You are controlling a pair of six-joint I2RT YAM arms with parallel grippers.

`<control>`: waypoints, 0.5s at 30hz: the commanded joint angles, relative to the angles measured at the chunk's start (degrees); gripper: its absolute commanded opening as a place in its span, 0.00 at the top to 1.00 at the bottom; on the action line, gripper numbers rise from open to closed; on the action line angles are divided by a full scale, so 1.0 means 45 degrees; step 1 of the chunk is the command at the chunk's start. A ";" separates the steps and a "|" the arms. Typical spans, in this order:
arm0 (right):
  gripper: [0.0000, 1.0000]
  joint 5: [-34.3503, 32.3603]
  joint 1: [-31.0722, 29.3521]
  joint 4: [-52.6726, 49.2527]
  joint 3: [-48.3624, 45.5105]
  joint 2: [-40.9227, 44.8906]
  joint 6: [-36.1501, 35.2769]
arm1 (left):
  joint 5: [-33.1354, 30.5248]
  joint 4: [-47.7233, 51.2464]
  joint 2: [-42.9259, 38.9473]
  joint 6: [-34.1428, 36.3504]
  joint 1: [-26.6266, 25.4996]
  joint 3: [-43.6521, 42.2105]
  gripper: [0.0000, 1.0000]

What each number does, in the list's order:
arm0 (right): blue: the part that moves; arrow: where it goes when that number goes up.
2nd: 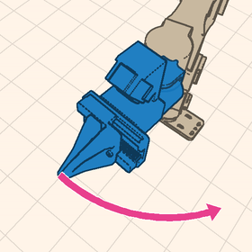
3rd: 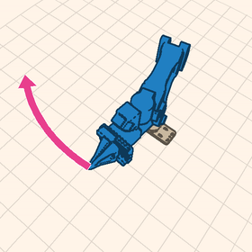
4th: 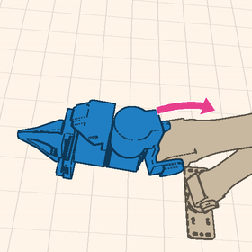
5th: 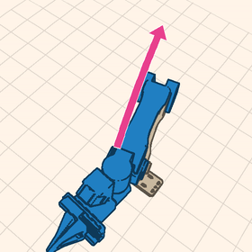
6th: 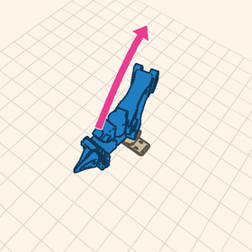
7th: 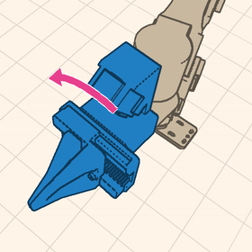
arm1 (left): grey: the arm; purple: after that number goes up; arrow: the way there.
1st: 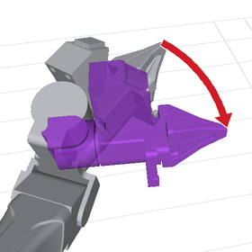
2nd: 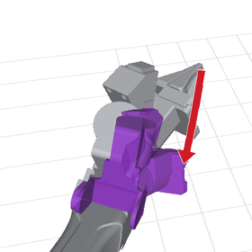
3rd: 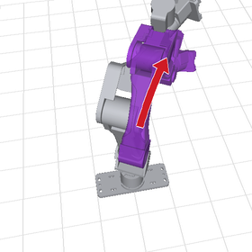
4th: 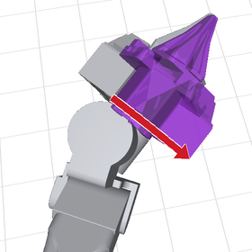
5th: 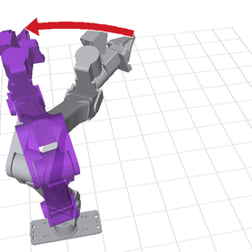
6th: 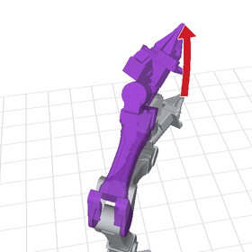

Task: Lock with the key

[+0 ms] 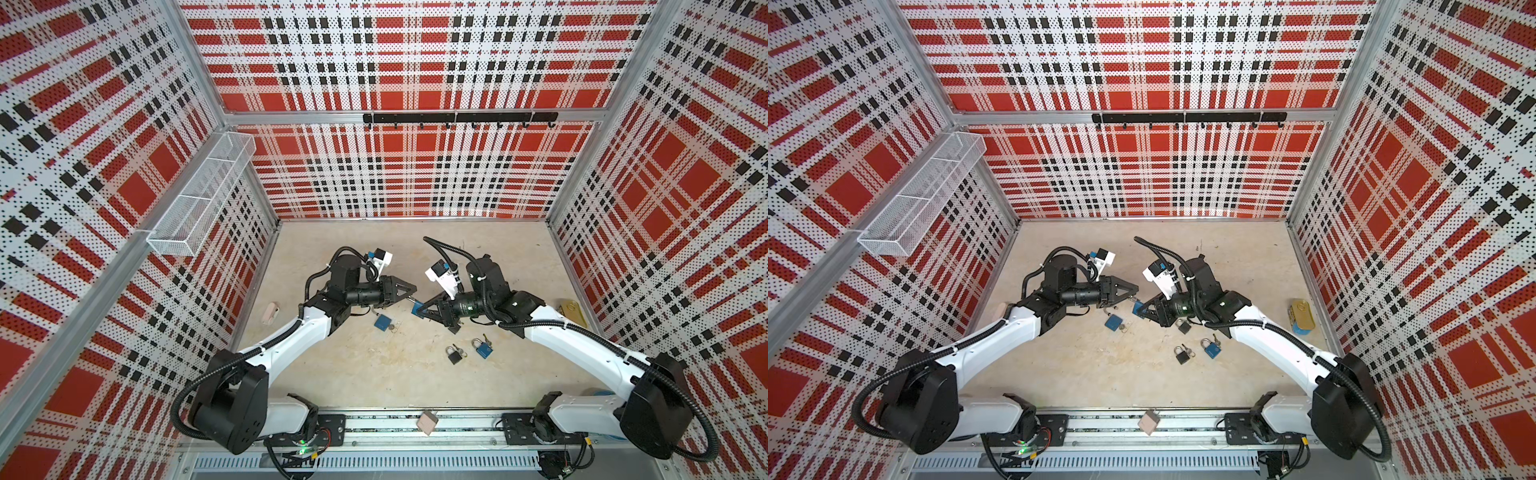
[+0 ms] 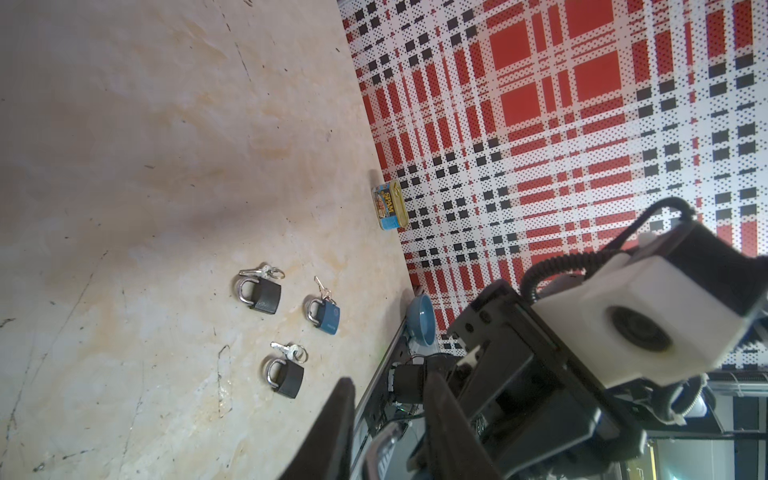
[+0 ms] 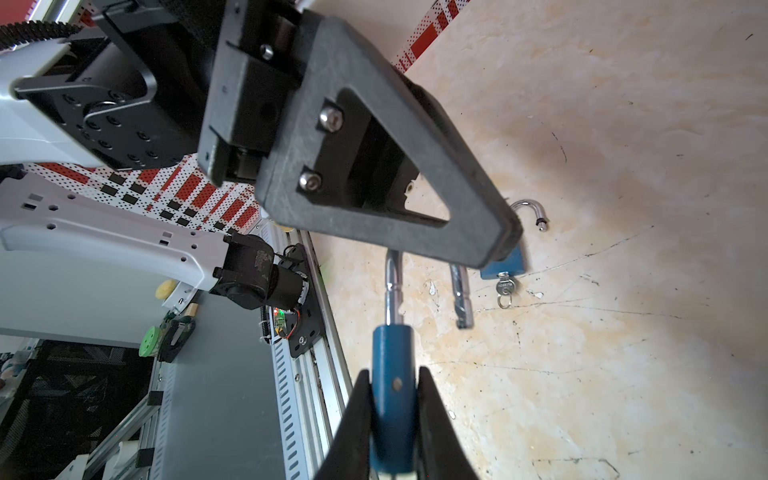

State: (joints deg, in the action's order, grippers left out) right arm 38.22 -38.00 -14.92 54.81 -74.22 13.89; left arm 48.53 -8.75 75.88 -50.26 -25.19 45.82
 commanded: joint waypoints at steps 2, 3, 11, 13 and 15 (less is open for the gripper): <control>1.00 0.0028 0.0004 0.0449 0.0531 0.0031 -0.0441 | 0.0482 -0.0884 -0.0632 -0.0485 0.0173 -0.0407 0.68; 1.00 0.0019 0.0007 0.0426 0.0532 0.0018 -0.0431 | 0.0540 -0.0970 -0.0710 -0.0551 0.0194 -0.0480 0.68; 1.00 0.0044 0.0133 0.0383 0.0548 -0.0044 -0.0412 | 0.0914 -0.1223 -0.1148 -0.0803 0.0323 -0.0826 0.68; 1.00 0.0122 0.0149 0.0364 0.0584 -0.0121 -0.0412 | 0.0934 -0.1293 -0.1225 -0.0852 0.0360 -0.0935 0.68; 1.00 0.0146 0.0181 0.0322 0.0617 -0.0212 -0.0432 | 0.0987 -0.1477 -0.1275 -0.0977 0.0396 -0.1031 0.68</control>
State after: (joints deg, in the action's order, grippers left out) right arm 39.00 -37.82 -15.11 55.51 -74.30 13.08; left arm 50.37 -12.25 72.14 -52.99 -23.73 42.04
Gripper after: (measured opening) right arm 0.161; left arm 0.324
